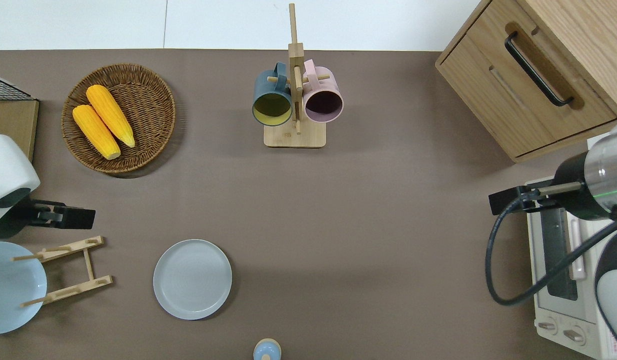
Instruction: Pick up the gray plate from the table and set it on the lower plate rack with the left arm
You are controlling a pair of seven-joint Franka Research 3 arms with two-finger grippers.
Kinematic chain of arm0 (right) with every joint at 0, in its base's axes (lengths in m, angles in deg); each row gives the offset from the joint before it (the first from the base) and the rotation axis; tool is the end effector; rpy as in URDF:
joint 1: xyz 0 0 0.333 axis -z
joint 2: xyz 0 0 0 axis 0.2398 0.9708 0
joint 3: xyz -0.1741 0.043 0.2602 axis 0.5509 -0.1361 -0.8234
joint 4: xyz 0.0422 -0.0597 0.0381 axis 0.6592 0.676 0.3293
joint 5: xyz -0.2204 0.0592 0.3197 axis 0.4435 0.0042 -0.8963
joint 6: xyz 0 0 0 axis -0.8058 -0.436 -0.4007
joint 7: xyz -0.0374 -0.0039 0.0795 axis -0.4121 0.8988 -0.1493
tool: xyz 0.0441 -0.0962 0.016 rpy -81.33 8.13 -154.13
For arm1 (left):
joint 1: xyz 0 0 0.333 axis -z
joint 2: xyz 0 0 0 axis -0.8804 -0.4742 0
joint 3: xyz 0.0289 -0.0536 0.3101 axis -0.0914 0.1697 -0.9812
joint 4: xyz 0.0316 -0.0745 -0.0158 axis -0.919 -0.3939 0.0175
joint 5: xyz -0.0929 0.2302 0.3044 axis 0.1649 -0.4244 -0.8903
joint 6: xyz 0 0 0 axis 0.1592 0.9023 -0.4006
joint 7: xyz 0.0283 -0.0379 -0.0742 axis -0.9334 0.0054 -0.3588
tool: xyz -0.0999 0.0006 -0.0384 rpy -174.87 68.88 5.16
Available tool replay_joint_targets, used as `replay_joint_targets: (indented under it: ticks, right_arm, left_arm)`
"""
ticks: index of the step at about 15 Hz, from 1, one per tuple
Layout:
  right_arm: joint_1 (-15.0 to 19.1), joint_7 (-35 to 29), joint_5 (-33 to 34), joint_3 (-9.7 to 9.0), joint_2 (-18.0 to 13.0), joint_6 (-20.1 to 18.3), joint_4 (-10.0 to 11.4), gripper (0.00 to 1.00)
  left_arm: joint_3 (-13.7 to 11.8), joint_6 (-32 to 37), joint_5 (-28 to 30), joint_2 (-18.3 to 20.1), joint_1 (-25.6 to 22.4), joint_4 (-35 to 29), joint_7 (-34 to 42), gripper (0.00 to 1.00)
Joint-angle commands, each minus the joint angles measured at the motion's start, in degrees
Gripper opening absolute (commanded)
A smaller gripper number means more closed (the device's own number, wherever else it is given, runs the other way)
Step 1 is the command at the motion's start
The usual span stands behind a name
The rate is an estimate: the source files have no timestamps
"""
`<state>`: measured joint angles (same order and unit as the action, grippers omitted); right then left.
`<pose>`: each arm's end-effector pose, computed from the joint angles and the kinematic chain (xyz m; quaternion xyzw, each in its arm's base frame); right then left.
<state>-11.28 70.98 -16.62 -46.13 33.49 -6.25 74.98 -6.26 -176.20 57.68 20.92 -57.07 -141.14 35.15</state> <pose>0.5271 0.0757 0.6544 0.9986 0.0411 -0.0321 0.0056 0.5071 -0.0278 0.6162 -0.9947 0.0999 -0.0205 0.0144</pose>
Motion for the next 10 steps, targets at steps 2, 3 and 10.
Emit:
replay_joint_targets:
  ticks: [2,3,10]
  right_arm:
    - [0.6,0.0,-0.6,-0.33,-0.1,-0.8,-0.3,0.99]
    - [0.6,0.0,-0.6,-0.33,-0.1,-0.8,-0.3,0.99]
    - [0.6,0.0,-0.6,-0.33,-0.1,-0.8,-0.3,0.99]
  left_arm:
    - [0.0,0.3,-0.6,0.0,-0.7,0.0,-0.5,1.0]
    - [-0.2,0.4,-0.5,0.0,-0.7,0.0,-0.5,1.0]
    - [-0.1,0.4,-0.5,-0.1,-1.0,-1.4,-1.0,1.0]
